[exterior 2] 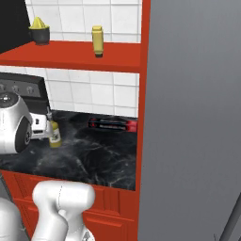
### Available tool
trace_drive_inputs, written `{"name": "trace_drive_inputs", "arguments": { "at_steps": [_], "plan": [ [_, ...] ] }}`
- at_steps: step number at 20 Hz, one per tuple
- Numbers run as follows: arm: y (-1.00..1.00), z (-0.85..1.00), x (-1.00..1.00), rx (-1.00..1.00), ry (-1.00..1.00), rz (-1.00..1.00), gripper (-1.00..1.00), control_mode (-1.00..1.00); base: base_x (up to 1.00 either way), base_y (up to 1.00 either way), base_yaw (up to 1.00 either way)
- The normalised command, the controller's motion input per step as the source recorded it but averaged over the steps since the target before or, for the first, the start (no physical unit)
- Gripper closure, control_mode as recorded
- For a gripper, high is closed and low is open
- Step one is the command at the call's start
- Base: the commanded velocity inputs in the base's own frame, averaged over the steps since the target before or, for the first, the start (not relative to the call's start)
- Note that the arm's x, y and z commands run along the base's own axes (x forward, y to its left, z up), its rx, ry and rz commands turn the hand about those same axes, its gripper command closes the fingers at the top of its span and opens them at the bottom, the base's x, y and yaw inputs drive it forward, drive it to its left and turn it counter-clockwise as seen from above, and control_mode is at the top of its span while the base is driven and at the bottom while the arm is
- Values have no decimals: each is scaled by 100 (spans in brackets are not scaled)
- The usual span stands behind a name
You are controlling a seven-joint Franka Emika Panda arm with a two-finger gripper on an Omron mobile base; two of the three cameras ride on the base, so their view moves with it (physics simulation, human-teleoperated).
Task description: Pick the mustard and oil and vinegar bottle from the counter and place them in the cabinet.
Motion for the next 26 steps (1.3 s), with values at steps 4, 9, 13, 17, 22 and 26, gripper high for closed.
{"name": "trace_drive_inputs", "arguments": {
  "at_steps": [4,9,13,17,22,26],
  "plan": [
    [0,-16,10,0,-7,10,-100,-100,0,0,0],
    [0,-12,21,0,-5,7,-100,-100,0,0,0],
    [0,-6,39,0,0,3,-100,-100,0,0,0],
    [0,-11,46,0,0,0,-100,-100,0,0,0],
    [2,-13,40,0,0,0,-100,-100,0,0,0],
    [9,-21,31,0,0,0,-100,-100,0,0,0]
  ]
}}
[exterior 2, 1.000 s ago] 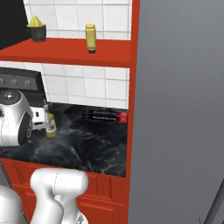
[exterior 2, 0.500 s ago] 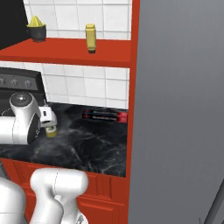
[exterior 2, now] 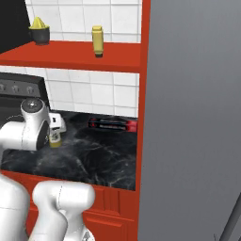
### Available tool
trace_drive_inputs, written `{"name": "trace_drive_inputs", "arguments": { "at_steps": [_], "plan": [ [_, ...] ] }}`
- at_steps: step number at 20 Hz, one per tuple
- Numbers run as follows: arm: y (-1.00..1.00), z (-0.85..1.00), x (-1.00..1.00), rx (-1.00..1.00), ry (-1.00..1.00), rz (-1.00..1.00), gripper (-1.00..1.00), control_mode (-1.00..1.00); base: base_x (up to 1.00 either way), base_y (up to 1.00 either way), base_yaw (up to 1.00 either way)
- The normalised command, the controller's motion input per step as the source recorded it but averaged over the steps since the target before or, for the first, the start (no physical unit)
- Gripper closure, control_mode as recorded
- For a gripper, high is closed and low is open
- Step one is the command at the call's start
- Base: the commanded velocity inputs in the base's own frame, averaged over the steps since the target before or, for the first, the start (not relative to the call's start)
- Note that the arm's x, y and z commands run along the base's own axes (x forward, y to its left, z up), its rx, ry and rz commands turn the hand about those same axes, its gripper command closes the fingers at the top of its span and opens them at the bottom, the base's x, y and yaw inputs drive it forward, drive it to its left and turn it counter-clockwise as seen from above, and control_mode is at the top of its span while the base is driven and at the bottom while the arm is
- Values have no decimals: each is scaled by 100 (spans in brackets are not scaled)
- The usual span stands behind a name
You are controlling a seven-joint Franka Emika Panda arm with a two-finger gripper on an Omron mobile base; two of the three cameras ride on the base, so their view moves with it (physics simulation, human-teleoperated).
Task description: Pick the mustard and oil and vinegar bottle from the counter and place them in the cabinet.
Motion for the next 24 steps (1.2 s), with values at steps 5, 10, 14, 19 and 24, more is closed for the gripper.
{"name": "trace_drive_inputs", "arguments": {
  "at_steps": [5,10,14,19,24],
  "plan": [
    [15,-19,21,0,0,0,-100,-100,0,0,0],
    [15,-19,26,0,0,0,-100,-100,0,0,0],
    [7,-16,35,0,0,0,-100,-100,0,0,0],
    [10,-21,39,0,2,0,-100,-100,0,0,0],
    [18,-24,28,0,1,0,-100,-100,0,0,0]
  ]
}}
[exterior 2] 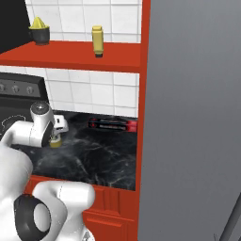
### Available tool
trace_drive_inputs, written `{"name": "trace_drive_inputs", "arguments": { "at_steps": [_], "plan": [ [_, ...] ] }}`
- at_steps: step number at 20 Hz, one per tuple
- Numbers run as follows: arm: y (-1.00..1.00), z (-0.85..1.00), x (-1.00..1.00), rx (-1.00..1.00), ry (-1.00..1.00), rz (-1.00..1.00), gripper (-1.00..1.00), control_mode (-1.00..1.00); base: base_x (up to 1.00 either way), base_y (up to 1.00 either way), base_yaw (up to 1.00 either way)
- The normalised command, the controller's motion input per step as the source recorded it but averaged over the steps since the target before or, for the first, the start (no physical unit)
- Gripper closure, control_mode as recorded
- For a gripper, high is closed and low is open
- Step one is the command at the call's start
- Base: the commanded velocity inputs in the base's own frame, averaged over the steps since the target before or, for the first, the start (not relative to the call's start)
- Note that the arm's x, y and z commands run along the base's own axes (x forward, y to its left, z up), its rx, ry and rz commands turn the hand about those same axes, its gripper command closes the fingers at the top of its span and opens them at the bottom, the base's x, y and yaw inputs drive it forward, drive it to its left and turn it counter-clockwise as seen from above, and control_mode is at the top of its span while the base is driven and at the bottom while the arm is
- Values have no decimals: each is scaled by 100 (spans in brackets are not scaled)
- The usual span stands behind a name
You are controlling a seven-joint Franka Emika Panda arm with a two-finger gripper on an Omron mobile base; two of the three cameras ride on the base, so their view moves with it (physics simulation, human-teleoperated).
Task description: Pick the mustard and oil and vinegar bottle from the counter and place them in the cabinet.
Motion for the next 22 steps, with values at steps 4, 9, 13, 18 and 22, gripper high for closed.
{"name": "trace_drive_inputs", "arguments": {
  "at_steps": [4,9,13,18,22],
  "plan": [
    [22,-22,24,0,1,0,-100,-100,0,0,0],
    [11,-14,28,0,1,0,-100,-100,0,0,0],
    [2,-11,34,0,1,0,-100,-100,0,0,0],
    [2,-16,30,0,1,0,-100,-100,0,0,0],
    [11,-26,23,0,2,0,-100,-100,0,0,0]
  ]
}}
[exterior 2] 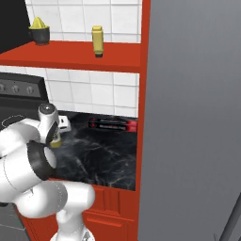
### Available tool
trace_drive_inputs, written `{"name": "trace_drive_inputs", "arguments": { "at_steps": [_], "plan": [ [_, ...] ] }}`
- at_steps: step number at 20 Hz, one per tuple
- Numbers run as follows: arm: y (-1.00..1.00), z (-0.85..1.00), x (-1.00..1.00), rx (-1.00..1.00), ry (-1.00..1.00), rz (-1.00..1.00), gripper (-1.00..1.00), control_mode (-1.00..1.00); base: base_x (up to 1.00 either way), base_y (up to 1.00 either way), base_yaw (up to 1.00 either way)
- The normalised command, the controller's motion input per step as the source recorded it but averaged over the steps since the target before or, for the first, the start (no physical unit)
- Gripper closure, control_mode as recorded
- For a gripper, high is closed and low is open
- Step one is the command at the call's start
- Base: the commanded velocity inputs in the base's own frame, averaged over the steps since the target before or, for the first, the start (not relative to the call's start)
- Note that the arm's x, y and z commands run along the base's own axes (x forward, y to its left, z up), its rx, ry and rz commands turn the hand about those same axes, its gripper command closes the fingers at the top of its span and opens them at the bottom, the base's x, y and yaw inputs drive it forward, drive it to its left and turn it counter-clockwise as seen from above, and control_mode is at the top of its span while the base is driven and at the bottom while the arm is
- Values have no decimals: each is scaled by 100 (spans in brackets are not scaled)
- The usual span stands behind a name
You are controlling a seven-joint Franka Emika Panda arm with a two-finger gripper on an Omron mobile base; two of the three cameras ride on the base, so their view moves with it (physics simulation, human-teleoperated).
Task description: Pick the mustard and oil and vinegar bottle from the counter and place them in the cabinet.
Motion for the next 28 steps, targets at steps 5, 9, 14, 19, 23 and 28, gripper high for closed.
{"name": "trace_drive_inputs", "arguments": {
  "at_steps": [5,9,14,19,23,28],
  "plan": [
    [14,-18,19,0,1,0,-100,-100,0,0,0],
    [9,-7,20,0,0,0,-100,-100,0,0,0],
    [7,-11,23,0,0,0,-100,-100,0,0,0],
    [10,-14,16,0,0,0,-100,-100,0,0,0],
    [11,-13,14,0,0,0,-100,-100,0,0,0],
    [8,-9,19,0,0,0,100,-100,0,0,0]
  ]
}}
